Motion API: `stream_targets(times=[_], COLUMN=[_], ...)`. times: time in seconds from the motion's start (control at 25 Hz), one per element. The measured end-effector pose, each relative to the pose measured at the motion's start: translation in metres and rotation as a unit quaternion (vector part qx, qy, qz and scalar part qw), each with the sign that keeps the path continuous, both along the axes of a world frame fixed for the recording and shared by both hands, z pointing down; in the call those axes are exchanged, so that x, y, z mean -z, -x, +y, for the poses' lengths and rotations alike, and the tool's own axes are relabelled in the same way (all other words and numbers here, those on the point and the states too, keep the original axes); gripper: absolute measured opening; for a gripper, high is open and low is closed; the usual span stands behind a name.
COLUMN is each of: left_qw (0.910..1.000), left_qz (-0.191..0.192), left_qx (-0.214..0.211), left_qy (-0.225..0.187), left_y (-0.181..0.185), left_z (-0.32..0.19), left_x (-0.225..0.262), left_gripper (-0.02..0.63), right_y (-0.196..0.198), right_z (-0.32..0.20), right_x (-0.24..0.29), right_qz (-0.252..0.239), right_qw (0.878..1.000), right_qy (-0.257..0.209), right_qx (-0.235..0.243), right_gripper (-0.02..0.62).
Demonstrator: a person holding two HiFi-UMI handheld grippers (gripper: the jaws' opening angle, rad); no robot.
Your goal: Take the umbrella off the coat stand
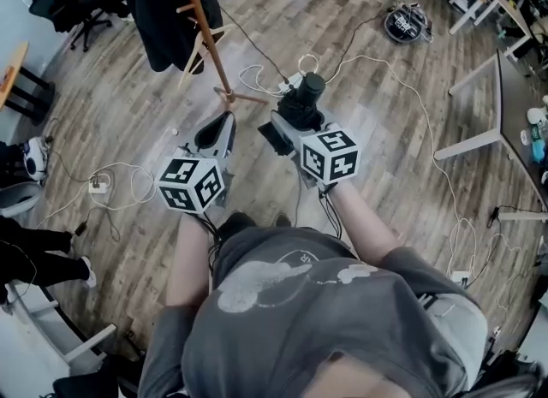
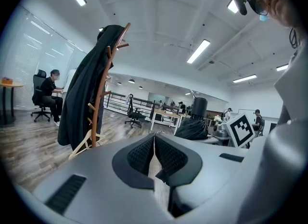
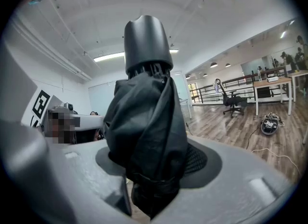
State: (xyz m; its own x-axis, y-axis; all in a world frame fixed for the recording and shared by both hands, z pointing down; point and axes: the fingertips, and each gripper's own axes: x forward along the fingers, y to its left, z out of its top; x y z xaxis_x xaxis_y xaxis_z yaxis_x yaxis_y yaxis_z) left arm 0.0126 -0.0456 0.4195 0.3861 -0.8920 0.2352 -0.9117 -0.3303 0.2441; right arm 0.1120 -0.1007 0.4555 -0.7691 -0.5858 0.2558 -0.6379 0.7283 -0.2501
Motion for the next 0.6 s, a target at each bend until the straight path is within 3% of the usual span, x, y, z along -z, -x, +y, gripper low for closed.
stream_targets(times=[0.6], left_qw=[0.9998], left_qz=[-0.004], left_qx=[-0.020], left_qy=[-0.007], left_y=[0.043], left_z=[0.067], left_x=[0.002], left_gripper=[0.006], right_y=[0.007], right_z=[0.067], right_x=[0.006], right_qz=[0.008], right_qw=[0.998], right_qy=[-0.005], right_qx=[-0.055], right_gripper=[0.264])
